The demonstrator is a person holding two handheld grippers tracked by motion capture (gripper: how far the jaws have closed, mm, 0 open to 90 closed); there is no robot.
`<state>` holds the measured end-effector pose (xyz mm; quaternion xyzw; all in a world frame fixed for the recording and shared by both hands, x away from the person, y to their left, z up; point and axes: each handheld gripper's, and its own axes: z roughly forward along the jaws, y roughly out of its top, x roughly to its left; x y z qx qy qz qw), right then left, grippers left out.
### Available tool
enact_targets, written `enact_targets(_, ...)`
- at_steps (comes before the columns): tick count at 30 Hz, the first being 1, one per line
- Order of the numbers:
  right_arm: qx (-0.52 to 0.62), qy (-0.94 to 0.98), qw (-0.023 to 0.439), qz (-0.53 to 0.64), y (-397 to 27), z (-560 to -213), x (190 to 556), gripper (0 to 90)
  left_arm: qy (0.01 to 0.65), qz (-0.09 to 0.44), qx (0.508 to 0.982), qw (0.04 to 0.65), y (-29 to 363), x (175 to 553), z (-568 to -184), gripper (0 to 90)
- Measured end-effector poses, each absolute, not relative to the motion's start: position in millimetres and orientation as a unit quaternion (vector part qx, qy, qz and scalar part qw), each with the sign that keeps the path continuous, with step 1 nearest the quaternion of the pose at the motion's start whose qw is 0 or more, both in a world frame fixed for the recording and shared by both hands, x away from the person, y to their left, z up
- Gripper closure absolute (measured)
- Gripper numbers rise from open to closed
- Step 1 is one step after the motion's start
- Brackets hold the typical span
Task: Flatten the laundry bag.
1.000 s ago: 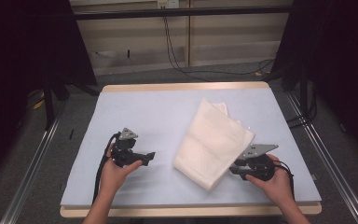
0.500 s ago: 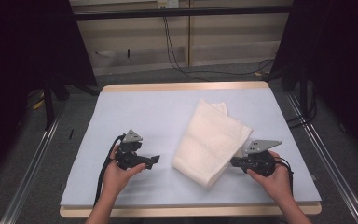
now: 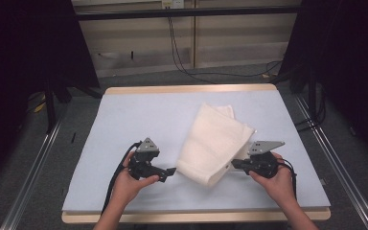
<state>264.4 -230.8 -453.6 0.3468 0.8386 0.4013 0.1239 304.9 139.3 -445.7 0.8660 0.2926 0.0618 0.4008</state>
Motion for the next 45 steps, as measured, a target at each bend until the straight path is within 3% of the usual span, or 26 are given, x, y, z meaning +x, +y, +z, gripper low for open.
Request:
enact_targets(19, 0.345, 0.833, 0.124, 0.415, -219.2, -448.3, 268.6, 88.9, 0.250, 0.069, 0.882, 0.393, 114.4, 293.9, -449.0, 6.4)
enact_targets(34, 0.345, 0.832, 0.132, 0.415, -214.2, -452.4, 271.1, 84.9, 0.256, 0.092, 0.866, 0.420, 113.8, 291.9, -441.4, 39.5)
enact_targets(45, 0.362, 0.831, 0.143, 0.396, -223.8, -460.1, 274.3, 82.2, 0.285, 0.091, 0.861, 0.412, 123.7, 297.4, -440.8, 52.1)
